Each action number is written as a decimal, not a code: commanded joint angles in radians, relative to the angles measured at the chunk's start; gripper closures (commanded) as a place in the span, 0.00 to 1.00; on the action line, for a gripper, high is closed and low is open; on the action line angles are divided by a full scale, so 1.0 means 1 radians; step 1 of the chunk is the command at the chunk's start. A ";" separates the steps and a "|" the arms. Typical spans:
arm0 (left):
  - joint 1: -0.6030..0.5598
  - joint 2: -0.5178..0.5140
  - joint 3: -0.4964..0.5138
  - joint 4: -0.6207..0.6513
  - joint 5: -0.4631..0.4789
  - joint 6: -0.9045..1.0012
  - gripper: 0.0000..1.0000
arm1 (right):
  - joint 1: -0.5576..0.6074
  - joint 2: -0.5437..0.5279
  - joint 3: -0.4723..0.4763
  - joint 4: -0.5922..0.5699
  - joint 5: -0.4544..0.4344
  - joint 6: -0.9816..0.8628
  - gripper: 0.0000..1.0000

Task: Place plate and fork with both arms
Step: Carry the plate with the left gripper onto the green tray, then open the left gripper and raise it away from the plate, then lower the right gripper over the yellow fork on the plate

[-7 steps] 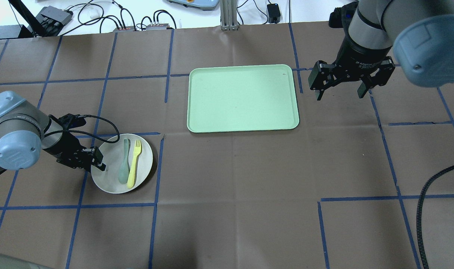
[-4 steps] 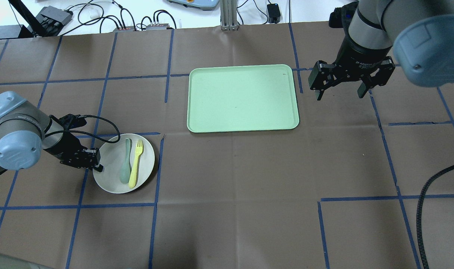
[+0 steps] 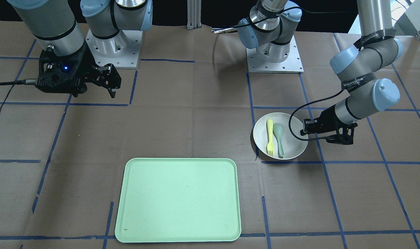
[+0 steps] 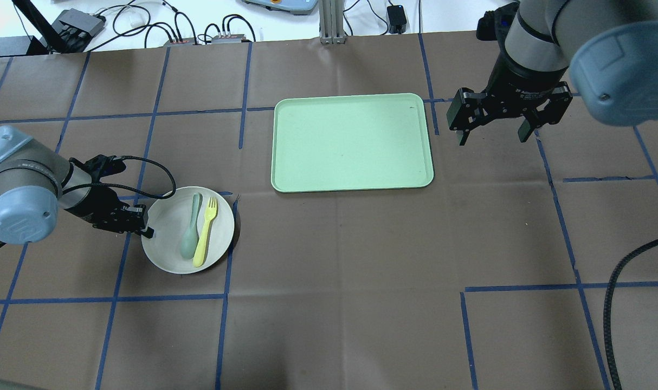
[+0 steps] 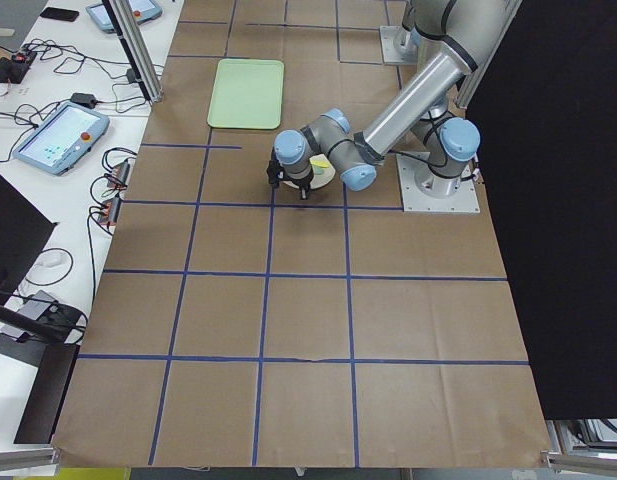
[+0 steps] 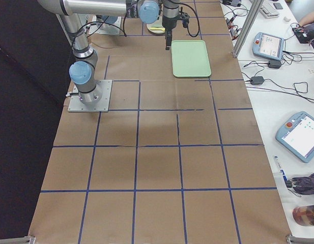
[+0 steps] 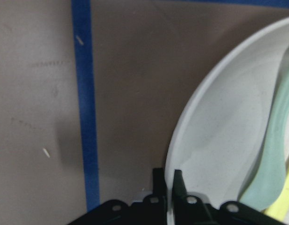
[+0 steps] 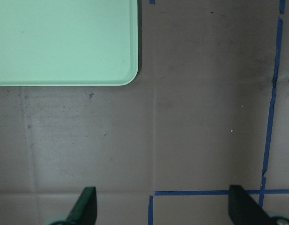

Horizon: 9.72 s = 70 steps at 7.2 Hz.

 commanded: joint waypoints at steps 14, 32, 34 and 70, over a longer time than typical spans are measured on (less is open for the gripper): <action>-0.566 -0.479 0.654 0.022 -0.258 -0.692 0.98 | 0.000 0.000 0.000 0.000 0.000 0.000 0.00; -0.586 0.016 0.620 -0.557 0.266 -0.533 0.01 | 0.002 0.000 0.011 -0.006 0.000 0.000 0.00; -0.571 0.137 0.547 -0.601 0.274 -0.510 0.01 | 0.002 -0.005 0.011 -0.015 0.003 -0.002 0.00; -0.561 0.268 0.428 -0.444 0.215 -0.447 0.00 | 0.268 0.784 -0.399 -0.367 -0.018 0.284 0.43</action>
